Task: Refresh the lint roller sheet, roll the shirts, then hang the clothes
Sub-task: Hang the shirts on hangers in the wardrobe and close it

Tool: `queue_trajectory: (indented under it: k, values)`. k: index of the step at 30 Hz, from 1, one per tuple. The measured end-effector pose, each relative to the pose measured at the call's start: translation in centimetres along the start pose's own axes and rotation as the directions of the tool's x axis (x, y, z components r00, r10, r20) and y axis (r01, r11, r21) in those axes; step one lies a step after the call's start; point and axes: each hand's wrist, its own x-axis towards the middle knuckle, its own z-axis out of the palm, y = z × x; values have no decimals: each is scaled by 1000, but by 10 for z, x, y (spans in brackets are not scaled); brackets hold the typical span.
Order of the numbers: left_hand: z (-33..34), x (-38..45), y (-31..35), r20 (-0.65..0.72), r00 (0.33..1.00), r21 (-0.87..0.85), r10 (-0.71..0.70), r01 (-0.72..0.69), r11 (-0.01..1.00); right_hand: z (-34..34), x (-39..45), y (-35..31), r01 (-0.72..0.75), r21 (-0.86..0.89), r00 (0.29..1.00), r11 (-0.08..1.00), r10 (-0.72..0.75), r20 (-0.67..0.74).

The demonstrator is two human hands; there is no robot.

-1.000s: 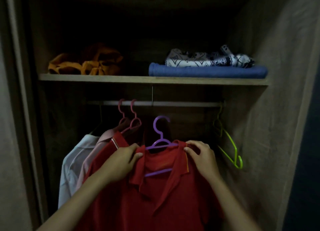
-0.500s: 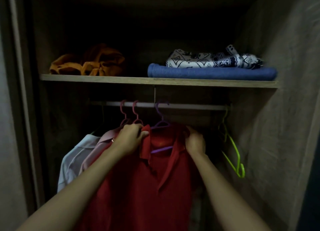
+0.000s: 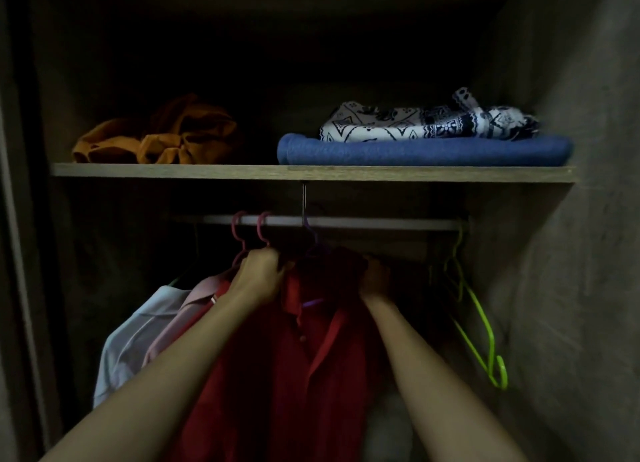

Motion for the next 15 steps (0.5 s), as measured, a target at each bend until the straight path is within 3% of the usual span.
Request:
queue_trajectory:
  k: [3,9,12,15]
  values:
    - [10,4,-8,37,999,26,8,-9,1000,11,2,9,-32,-103,997,994,39,72]
    - [23,5,-21,35,999,63,4,-6,998,26,-4,14,-30,-169,997,985,42,67]
    - [23,-10,-14,-43,998,173,34,-27,985,34,-11,17,18,-197,992,980,7,129]
    - [31,-25,-12,-87,981,380,172,-127,916,36,-20,20,40,-228,984,973,1,178]
